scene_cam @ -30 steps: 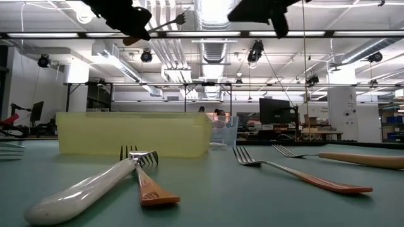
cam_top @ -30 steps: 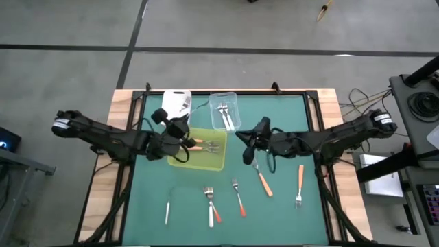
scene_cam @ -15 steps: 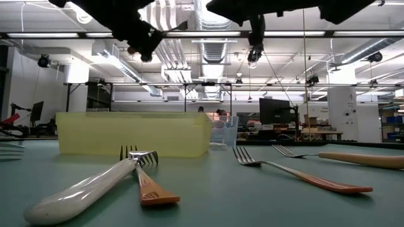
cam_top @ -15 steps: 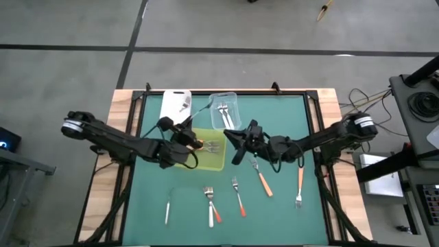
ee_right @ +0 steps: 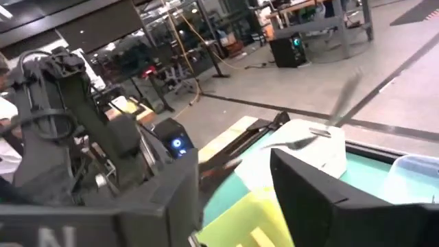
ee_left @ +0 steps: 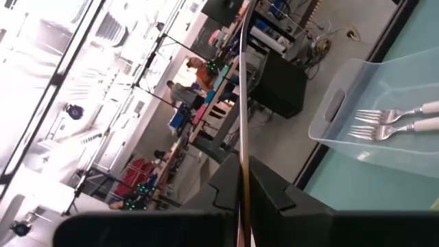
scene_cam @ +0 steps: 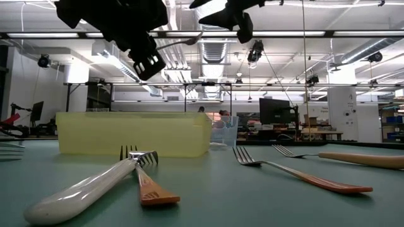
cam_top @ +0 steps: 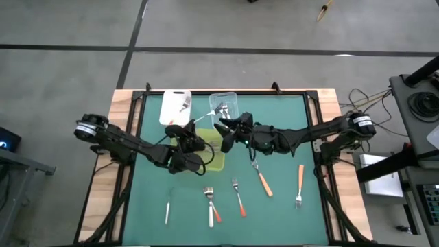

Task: Sort silverware by color (type)
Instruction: Put the orange fork into the white bin

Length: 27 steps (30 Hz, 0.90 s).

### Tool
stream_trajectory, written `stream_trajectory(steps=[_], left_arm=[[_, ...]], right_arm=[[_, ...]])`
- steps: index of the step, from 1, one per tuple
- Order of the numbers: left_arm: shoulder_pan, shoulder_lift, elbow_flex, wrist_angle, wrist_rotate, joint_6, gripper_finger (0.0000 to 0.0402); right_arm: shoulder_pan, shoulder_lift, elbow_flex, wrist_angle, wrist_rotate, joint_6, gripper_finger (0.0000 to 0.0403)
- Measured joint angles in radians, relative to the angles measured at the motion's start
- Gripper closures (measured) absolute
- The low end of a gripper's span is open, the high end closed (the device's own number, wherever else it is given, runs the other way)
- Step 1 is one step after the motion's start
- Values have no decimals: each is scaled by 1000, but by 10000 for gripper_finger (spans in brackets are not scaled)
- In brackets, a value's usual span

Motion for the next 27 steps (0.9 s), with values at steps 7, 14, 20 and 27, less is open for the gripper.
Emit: stream_trajectory(steps=[7,14,20,27], left_arm=[[-7,0,0,13,0,-23,401],[-7,-2,0,114,21,-18,402],[-6,-2,0,169,49,-18,402],[-6,-2,0,173,66,-20,401]], right_arm=[[-17,0,77,-156,99,42,187],[-47,1,90,-160,101,43,186],[-55,36,98,-159,101,42,186],[-67,120,154,-114,109,-9,187]])
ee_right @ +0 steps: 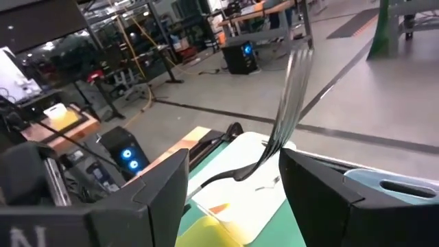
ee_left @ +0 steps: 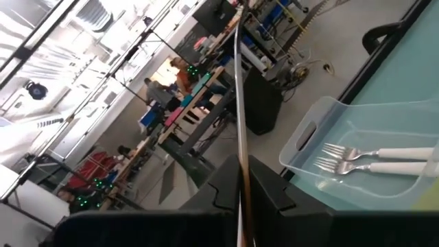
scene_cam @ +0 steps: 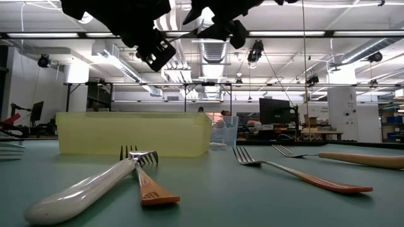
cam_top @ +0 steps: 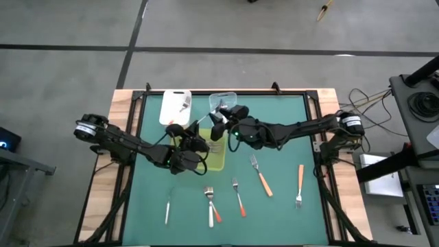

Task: Sort silverware by color (type)
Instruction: Put the orange fork into the white bin

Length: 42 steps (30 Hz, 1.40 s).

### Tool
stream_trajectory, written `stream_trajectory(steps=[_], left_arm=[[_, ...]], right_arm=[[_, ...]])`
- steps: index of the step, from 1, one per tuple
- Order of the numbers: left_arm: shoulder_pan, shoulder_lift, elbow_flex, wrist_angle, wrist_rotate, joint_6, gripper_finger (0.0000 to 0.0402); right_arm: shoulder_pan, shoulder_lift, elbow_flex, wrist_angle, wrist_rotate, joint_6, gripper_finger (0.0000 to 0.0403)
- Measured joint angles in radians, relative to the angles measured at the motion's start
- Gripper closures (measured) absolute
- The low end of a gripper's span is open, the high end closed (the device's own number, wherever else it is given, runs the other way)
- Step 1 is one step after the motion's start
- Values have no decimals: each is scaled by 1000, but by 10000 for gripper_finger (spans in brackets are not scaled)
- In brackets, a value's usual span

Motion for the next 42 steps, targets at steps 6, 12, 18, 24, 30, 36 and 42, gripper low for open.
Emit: stream_trajectory(steps=[6,12,18,24,30,36,42], left_arm=[[0,0,0,2,-21,19,401],[0,0,0,-19,-66,26,401],[0,0,0,-22,-69,20,401],[0,-1,0,-23,-74,22,401],[0,-1,0,-22,-71,23,401],[0,-1,0,-23,-60,27,401],[0,0,0,-25,-33,22,401]], right_arm=[[-5,70,77,-8,19,-21,214],[-5,111,121,-9,45,-74,293],[-4,115,122,-4,37,-101,377],[-3,115,122,-5,41,-125,394],[-5,115,122,-5,46,-79,394],[-12,105,122,-43,42,-8,385],[-14,46,122,-221,39,-12,355]])
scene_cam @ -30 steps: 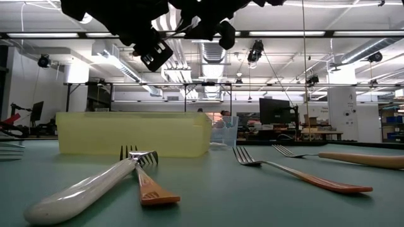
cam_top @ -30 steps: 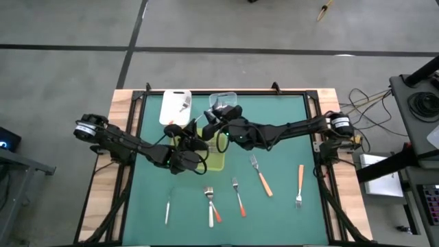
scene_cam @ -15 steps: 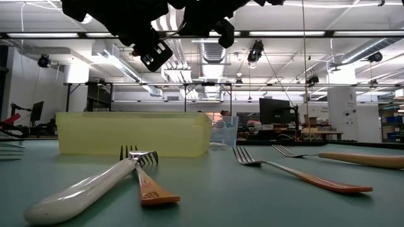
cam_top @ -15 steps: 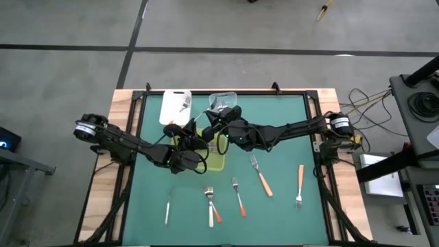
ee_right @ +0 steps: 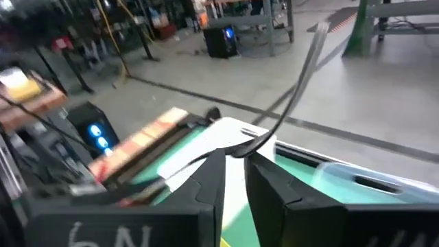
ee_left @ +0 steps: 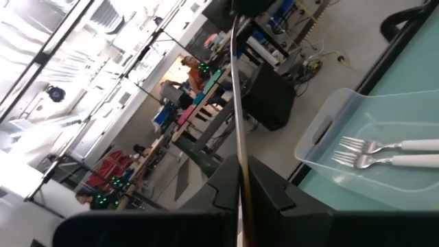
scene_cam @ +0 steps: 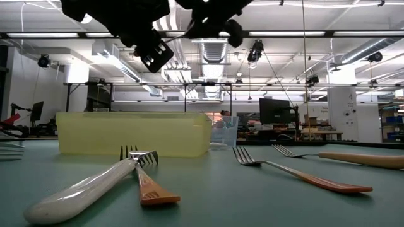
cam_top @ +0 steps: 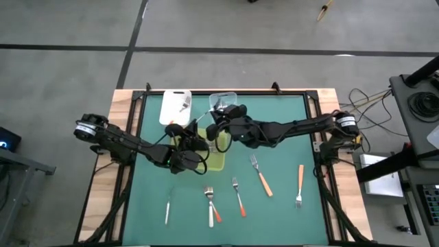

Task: Sort silverware by color (type)
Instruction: Put the orange fork into the white bin

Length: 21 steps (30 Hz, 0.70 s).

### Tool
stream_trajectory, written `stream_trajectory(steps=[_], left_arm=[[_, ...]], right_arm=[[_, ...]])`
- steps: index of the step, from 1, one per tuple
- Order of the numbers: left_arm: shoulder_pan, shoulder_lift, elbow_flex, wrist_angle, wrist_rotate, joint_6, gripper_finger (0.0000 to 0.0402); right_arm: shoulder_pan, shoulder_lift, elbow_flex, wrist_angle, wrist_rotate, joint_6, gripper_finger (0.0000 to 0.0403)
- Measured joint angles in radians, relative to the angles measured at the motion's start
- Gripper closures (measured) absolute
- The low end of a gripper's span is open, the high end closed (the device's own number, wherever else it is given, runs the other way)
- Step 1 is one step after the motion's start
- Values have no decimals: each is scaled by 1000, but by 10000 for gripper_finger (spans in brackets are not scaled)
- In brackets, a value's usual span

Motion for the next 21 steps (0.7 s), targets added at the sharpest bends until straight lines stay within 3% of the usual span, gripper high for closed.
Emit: stream_trajectory(steps=[8,17,21], left_arm=[[8,-1,16,2,175,10,401],[10,-3,53,-8,226,141,401],[11,-5,62,-80,300,205,401]], right_arm=[[0,-142,0,-327,-77,25,333],[-1,-297,0,-625,-128,116,343],[10,-341,0,-745,-150,51,348]])
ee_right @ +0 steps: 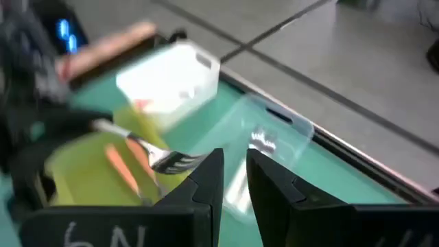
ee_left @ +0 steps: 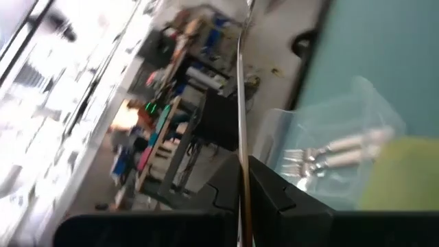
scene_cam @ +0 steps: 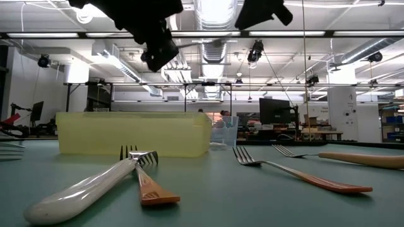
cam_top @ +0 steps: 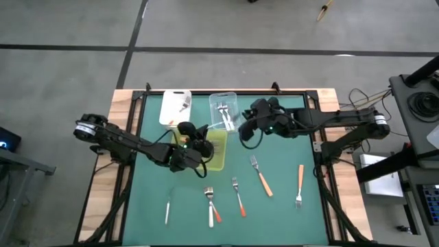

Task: Sort silverware by color (type)
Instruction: Put the orange fork into the white bin

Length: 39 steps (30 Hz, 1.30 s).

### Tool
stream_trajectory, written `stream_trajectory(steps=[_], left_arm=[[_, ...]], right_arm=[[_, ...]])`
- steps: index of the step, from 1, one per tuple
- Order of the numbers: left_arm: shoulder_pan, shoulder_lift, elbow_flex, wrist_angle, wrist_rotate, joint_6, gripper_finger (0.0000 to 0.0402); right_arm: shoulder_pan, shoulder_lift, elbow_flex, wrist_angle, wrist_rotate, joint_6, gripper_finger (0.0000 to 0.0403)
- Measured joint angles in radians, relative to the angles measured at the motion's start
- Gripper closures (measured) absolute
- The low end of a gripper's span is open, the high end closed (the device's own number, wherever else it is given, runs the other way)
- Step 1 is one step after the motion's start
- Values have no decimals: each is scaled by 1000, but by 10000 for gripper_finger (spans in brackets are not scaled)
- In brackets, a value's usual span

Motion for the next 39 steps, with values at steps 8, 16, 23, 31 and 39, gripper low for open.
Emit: stream_trajectory(steps=[8,16,23,31,39], left_arm=[[-2,-3,0,-217,226,86,401],[-18,-86,0,-442,234,46,401],[-17,-255,0,-671,238,-186,401],[-17,-329,0,-668,557,-339,401],[-17,-311,0,-658,626,-342,401]], right_arm=[[112,-10,-4,-200,-27,-116,367],[301,33,-87,-189,140,-161,376],[385,63,-175,-30,192,-157,376],[383,164,-256,369,234,-669,375],[369,245,-125,486,230,-800,325]])
